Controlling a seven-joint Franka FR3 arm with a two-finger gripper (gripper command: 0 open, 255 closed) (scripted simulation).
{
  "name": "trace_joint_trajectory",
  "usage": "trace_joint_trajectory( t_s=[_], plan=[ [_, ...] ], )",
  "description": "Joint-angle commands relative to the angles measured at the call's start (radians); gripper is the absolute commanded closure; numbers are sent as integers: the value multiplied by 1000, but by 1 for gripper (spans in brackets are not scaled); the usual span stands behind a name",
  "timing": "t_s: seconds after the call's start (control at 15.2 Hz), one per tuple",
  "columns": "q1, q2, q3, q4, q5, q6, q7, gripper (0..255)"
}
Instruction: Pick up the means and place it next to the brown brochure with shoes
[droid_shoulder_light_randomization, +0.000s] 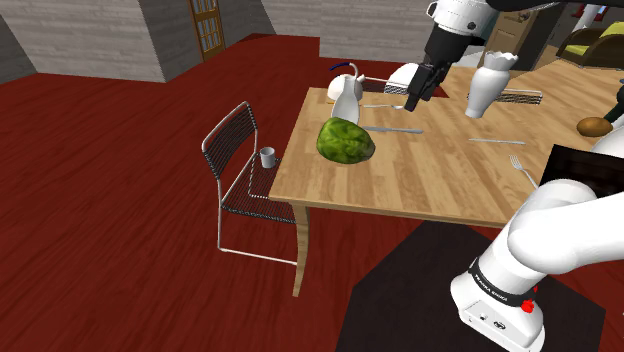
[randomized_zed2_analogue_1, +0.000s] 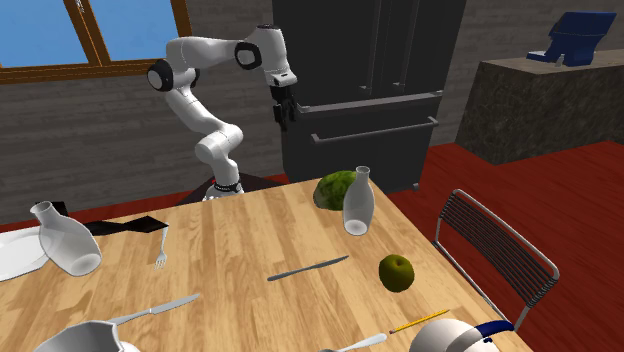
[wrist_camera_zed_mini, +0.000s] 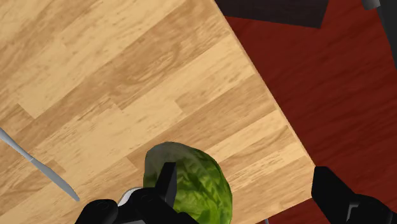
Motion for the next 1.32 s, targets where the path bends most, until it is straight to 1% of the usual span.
trace_joint_trajectory(
  t_s=[0.0, 0.33, 0.59, 0.92, 1.25],
  plan=[
    [0, 0, 0, 0, 0, 0, 0, 0],
    [-9, 67, -107, -28, -64, 66, -171, 0],
    [-14, 149, -191, -24, -107, 124, -306, 0],
    [-13, 283, -293, 15, -142, 197, -475, 0],
    [-5, 447, -388, 90, -145, 264, -647, 0]
  ],
)
